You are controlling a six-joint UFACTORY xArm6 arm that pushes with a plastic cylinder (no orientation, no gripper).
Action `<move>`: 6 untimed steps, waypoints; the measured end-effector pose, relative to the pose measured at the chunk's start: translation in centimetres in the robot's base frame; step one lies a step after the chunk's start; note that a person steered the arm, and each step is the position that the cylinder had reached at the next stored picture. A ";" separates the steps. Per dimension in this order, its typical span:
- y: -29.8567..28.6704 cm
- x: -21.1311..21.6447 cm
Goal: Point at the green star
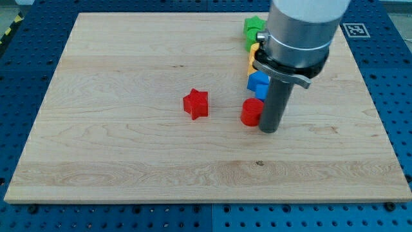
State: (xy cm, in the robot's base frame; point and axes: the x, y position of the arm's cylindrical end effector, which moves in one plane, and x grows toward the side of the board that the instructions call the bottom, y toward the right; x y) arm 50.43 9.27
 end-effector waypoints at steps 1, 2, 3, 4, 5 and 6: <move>-1.5 -0.7; -1.9 -0.8; -1.5 -0.8; 3.6 -0.8; 9.6 -1.1; 10.1 -6.0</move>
